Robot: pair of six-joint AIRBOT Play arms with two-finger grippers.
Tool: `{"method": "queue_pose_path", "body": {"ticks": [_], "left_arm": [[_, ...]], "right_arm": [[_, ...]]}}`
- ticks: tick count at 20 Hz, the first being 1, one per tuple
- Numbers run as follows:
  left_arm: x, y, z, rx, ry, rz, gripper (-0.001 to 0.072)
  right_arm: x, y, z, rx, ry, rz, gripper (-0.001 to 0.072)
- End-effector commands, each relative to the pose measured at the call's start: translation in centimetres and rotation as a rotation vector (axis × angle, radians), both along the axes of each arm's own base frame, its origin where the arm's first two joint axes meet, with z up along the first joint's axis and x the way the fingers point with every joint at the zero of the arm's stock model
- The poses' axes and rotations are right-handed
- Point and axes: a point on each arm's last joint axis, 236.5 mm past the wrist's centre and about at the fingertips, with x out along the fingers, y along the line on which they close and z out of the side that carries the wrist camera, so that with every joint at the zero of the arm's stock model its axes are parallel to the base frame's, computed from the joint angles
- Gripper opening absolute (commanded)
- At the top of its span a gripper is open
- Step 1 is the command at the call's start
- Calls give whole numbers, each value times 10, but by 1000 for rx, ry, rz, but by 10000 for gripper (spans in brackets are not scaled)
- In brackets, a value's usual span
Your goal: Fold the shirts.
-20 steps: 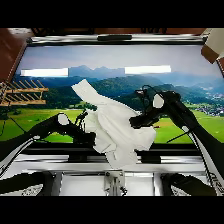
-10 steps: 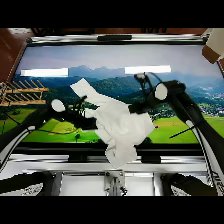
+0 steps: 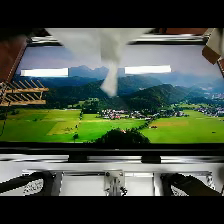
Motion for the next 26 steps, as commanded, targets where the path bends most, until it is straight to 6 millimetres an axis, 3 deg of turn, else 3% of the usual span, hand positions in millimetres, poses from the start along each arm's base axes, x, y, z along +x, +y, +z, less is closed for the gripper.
{"method": "queue_pose_path", "body": {"ticks": [1, 2, 3, 5, 6, 9, 11, 14, 17, 20, 22, 23, 24, 25, 26], "left_arm": [[-67, 26, 116, -37, -307, 85, 41], [-75, 25, 97, 21, -260, 83, 42], [-77, 27, 62, 105, -167, 81, 41], [-79, 41, -30, 289, 93, 85, 41], [-80, 51, -75, 346, 227, 94, 41], [-83, 61, -200, 401, 527, 72, 40], [-92, 53, -281, 404, 678, 39, 40], [-119, 34, -369, 396, 838, 5, 40], [-161, -8, -405, 515, 863, -184, 41], [-196, -63, -402, 650, 745, -423, 42], [-210, -89, -393, 675, 689, -498, 46], [-214, -98, -386, 680, 665, -523, 134], [-215, -106, -378, 681, 637, -540, 436], [-213, -112, -368, 665, 620, -534, 664], [-205, -117, -356, 633, 601, -508, 704]], "right_arm": [[-44, -16, 53, 154, -87, 68, 50], [-31, -18, 27, 130, 47, 41, 50], [-17, -21, -11, 91, 212, -1, 50], [-1, -36, -102, -17, 559, -111, 50], [-3, -47, -156, -81, 753, -174, 50], [-29, -66, -294, -277, 1213, -273, 50], [-41, -70, -365, -380, 1382, -294, 50], [-71, -64, -466, -461, 1589, -243, 49], [-110, -74, -521, -511, 1721, -238, 49], [-123, -99, -526, -563, 1717, -320, 50], [-132, -117, -523, -527, 1730, -381, 50], [-143, -129, -523, -491, 1760, -420, 50], [-152, -141, -523, -448, 1777, -468, 50], [-162, -152, -523, -425, 1781, -493, 50], [-173, -164, -523, -418, 1778, -522, 49]]}}
